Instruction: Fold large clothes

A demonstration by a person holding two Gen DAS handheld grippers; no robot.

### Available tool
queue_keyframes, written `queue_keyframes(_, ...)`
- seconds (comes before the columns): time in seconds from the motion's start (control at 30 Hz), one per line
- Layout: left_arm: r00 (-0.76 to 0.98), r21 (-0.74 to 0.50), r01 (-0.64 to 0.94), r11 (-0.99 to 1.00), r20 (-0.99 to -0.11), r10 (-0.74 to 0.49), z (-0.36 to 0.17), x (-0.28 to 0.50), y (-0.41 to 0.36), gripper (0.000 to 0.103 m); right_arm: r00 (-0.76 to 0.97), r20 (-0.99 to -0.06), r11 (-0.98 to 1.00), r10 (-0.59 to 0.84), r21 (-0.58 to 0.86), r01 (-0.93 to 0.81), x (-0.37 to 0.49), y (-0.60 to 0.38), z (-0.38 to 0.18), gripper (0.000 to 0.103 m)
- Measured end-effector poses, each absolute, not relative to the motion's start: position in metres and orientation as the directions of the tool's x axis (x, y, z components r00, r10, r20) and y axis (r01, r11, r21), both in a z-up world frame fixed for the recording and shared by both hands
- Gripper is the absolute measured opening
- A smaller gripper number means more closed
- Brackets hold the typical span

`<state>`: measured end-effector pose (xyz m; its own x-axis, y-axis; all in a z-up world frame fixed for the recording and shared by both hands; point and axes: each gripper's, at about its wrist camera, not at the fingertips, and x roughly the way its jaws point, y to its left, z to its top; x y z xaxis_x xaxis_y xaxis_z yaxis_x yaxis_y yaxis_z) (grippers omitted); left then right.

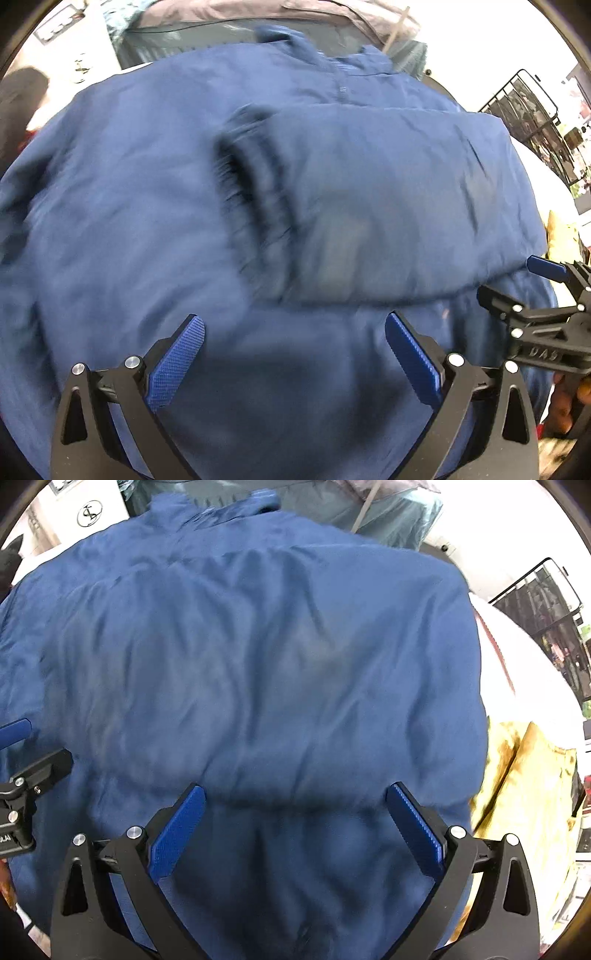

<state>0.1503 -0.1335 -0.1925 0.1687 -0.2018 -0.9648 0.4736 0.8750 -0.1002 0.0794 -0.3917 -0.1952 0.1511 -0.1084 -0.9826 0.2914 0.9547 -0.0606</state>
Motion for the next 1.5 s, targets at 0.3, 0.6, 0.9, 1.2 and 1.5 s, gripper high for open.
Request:
queue_keyframes(0.3, 0.203, -0.022, 0.374, 0.927, -0.974, -0.105, -0.183, 0.085, -0.024, 0.097, 0.161, -0.987, 0.993, -0.022, -0.002, 0.119, 0.050, -0.306, -0.188, 0.098)
queue_keyframes(0.6, 0.243, 0.017, 0.115, 0.993, -0.970, -0.011, -0.184, 0.039, 0.093, 0.097, 0.157, -0.987, 0.998, -0.029, -0.037, -0.046, 0.040, -0.233, -0.183, 0.098)
queue_keyframes(0.9, 0.374, 0.226, 0.129, 0.966, -0.913, 0.163, -0.171, 0.022, 0.142, 0.097, 0.154, -0.987, 0.991, -0.036, -0.055, -0.120, 0.029, -0.172, -0.177, 0.098)
queue_keyframes(1.2, 0.282, 0.261, 0.226, 0.939, -0.940, 0.193, -0.207, 0.090, 0.133, 0.087, 0.154, -0.986, 0.994, -0.062, -0.076, -0.083, -0.008, -0.193, -0.169, 0.098)
queue_keyframes(1.5, 0.229, -0.048, -0.029, 0.998, -0.973, -0.040, -0.164, 0.156, 0.175, 0.014, 0.147, -0.986, 0.997, -0.076, -0.076, 0.006, -0.018, -0.223, -0.164, 0.098)
